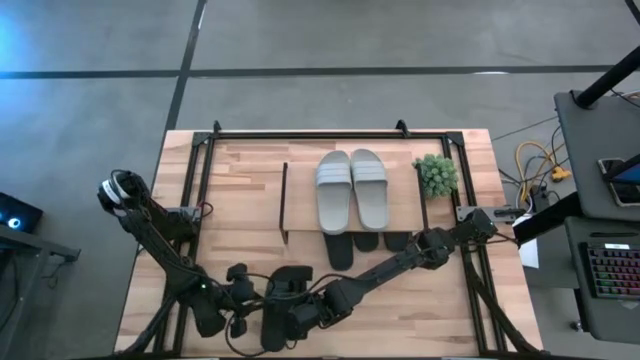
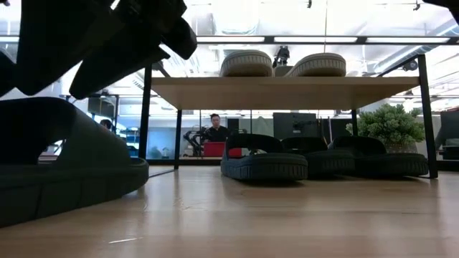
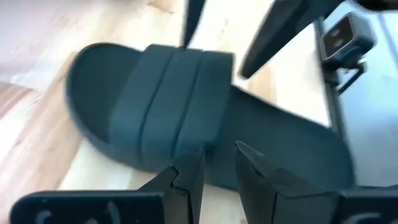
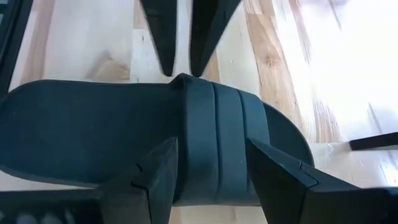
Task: Pick and place slides into the shelf
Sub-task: Put the black slide under the shelf
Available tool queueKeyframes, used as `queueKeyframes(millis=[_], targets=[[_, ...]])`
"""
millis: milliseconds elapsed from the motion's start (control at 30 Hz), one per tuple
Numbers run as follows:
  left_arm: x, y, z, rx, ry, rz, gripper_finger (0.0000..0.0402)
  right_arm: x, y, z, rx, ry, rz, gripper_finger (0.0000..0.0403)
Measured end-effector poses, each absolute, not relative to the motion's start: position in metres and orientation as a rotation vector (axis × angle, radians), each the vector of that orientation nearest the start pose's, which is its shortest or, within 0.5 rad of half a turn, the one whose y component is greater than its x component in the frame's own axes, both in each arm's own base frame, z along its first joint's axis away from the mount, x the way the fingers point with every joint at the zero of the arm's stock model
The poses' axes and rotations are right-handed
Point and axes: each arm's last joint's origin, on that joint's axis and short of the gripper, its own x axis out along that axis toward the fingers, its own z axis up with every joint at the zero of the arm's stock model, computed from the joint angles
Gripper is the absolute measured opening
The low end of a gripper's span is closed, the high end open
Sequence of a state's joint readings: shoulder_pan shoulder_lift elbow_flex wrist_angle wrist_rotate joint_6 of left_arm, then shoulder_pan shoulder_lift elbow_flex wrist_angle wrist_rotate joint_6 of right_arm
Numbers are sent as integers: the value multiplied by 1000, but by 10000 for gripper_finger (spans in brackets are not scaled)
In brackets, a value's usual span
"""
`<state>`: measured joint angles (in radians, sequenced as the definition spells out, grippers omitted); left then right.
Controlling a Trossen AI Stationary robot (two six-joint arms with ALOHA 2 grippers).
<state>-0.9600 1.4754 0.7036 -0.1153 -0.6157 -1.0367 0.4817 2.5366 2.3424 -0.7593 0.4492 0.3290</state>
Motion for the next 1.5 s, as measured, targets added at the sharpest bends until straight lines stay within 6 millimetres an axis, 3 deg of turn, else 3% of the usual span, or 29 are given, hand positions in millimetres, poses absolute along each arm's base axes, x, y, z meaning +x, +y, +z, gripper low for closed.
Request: queueKeyframes(millis=[400, 733, 1033, 1500], targets=[[166, -218, 172, -396, 731, -35, 70, 480, 248, 184, -144, 874, -97, 183], [162, -214, 167, -348, 766, -14, 70, 476, 247, 167, -172, 909, -109, 183], [161, -212, 164, -343, 770, -11, 70, 478, 241, 166, -226, 866, -220, 181], [159, -207, 153, -371, 748, -17, 70, 479, 241, 167, -192, 869, -201, 104]])
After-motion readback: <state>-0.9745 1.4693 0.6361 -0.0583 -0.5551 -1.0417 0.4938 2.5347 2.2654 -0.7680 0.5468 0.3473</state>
